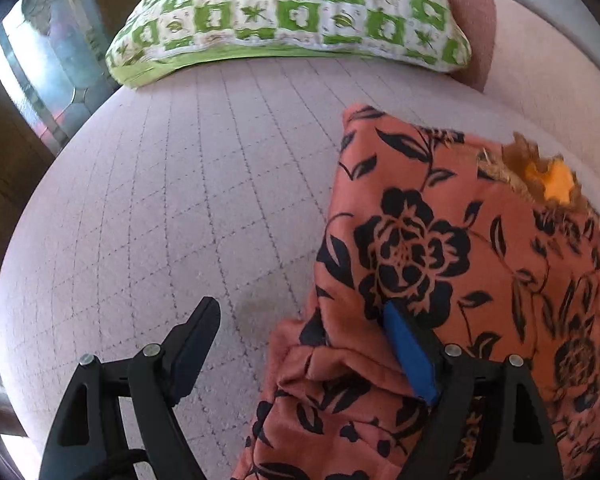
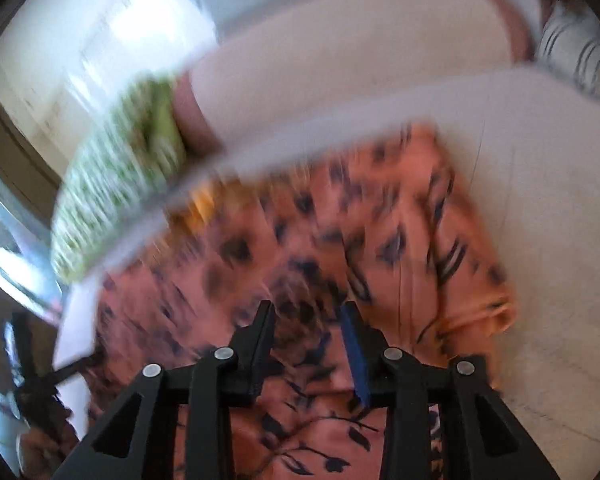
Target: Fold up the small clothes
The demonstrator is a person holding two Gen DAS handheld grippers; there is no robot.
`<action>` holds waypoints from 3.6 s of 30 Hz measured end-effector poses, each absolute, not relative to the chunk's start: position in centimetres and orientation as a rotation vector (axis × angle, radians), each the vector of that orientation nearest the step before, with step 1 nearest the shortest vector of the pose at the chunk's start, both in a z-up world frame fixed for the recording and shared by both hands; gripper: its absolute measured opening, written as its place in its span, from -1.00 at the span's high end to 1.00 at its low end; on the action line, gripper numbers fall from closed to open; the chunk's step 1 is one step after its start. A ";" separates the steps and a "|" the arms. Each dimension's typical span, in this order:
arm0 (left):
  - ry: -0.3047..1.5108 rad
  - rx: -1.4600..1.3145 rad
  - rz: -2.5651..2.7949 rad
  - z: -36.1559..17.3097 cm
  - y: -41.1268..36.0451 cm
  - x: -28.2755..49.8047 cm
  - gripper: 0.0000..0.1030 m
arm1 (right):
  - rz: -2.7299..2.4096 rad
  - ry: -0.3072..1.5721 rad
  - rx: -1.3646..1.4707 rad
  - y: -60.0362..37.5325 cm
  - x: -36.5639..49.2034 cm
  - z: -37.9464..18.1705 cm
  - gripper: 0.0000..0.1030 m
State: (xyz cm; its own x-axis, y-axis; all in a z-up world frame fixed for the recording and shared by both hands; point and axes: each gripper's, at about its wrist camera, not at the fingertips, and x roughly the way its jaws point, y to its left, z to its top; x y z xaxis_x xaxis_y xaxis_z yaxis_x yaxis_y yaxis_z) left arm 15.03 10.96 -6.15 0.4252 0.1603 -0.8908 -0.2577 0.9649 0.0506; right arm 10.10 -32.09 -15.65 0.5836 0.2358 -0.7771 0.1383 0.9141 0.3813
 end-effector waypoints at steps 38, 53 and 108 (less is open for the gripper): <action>1.037 0.049 0.097 -7.4 -1.4 10.3 -1.00 | 0.090 0.927 0.203 -26.4 9.8 -14.8 0.09; 1.030 0.063 0.115 -7.5 -0.9 10.9 -1.00 | 0.099 0.928 0.218 -26.5 9.9 -15.1 0.05; 1.316 -0.273 0.002 -6.2 14.9 -12.0 0.40 | 0.077 1.006 0.293 -37.2 -18.4 -10.8 -0.40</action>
